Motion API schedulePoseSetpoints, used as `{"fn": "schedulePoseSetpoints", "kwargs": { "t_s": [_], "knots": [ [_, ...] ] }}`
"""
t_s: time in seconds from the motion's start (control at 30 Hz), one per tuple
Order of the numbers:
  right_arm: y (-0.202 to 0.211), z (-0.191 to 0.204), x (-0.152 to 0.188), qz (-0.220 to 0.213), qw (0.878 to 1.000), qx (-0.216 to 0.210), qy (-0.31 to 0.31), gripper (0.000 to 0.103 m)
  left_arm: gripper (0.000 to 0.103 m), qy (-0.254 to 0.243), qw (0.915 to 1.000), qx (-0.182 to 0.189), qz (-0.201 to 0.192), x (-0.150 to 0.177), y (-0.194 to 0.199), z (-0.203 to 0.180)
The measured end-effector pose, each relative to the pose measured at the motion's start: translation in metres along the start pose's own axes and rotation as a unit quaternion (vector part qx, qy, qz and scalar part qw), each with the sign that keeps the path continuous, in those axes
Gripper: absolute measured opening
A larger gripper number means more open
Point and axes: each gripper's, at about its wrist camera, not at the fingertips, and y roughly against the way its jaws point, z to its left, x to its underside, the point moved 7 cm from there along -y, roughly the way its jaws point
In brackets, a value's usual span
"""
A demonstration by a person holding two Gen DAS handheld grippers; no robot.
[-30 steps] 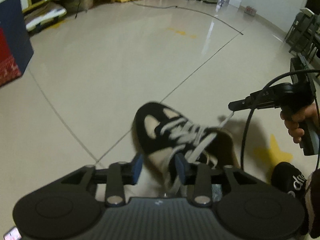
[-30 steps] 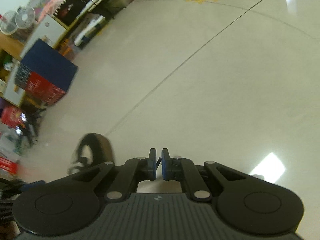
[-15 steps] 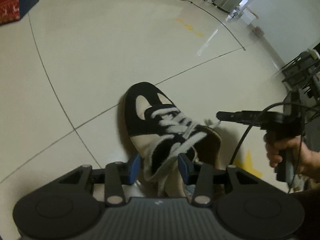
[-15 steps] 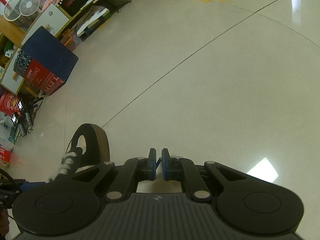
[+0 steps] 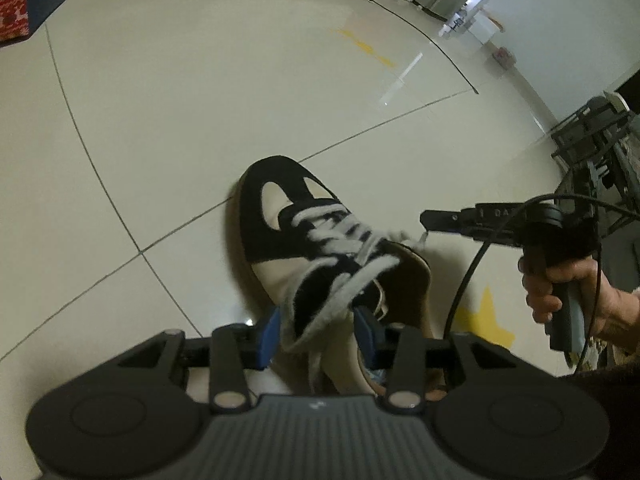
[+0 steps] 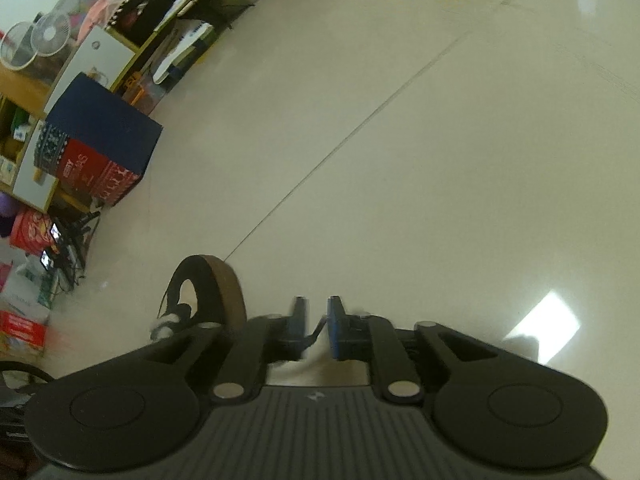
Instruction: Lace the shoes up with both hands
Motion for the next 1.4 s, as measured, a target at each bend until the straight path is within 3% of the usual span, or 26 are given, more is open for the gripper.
{"fn": "schedulePoseSetpoints", "kwargs": {
  "t_s": [0.13,0.27,0.43,0.63,0.67,0.7,0.8,0.9,1.0,1.1,1.2,1.4],
  "knots": [
    [0.005,-0.004,-0.001,-0.004,1.0,-0.008,-0.011,0.035,0.028,0.007,1.0,0.005,-0.002,-0.003,-0.007,-0.001],
    [0.0,0.0,0.005,0.025,0.997,-0.05,-0.057,0.035,0.02,0.001,0.9999,0.008,-0.01,-0.01,-0.011,-0.007],
    [-0.017,0.015,0.032,0.093,0.976,-0.117,-0.156,0.036,0.009,-0.012,0.9994,0.013,-0.031,-0.017,-0.01,-0.014],
    [-0.03,0.027,0.045,0.112,0.945,-0.16,-0.263,0.036,0.009,-0.062,0.9971,-0.004,-0.045,-0.024,-0.005,-0.027],
    [-0.031,0.029,0.045,0.11,0.941,-0.164,-0.276,0.033,0.009,-0.069,0.9964,-0.007,-0.048,-0.026,-0.004,-0.029],
    [-0.031,0.03,0.045,0.109,0.939,-0.165,-0.281,0.022,0.009,-0.076,0.9958,-0.01,-0.05,-0.027,-0.003,-0.031],
    [-0.029,0.035,0.042,0.105,0.948,-0.154,-0.258,0.005,0.009,-0.094,0.9934,-0.021,-0.063,-0.032,0.0,-0.036],
    [-0.022,0.037,0.032,0.088,0.964,-0.139,-0.21,0.004,0.009,-0.081,0.993,-0.026,-0.082,-0.039,0.002,-0.034],
    [-0.017,0.034,0.019,0.062,0.98,-0.11,-0.153,0.003,0.025,-0.052,0.9956,-0.018,-0.076,-0.045,-0.001,-0.029],
    [-0.016,0.027,0.01,0.043,0.99,-0.08,-0.111,0.003,0.034,-0.042,0.9965,-0.015,-0.07,-0.044,-0.001,-0.027],
    [-0.016,0.016,0.009,0.038,0.993,-0.06,-0.098,0.002,0.045,-0.042,0.9967,-0.015,-0.067,-0.04,0.001,-0.028],
    [-0.014,0.002,0.017,0.05,0.985,-0.079,-0.148,0.007,0.043,-0.06,0.9974,-0.003,-0.039,-0.021,0.002,-0.031]
  ]
}}
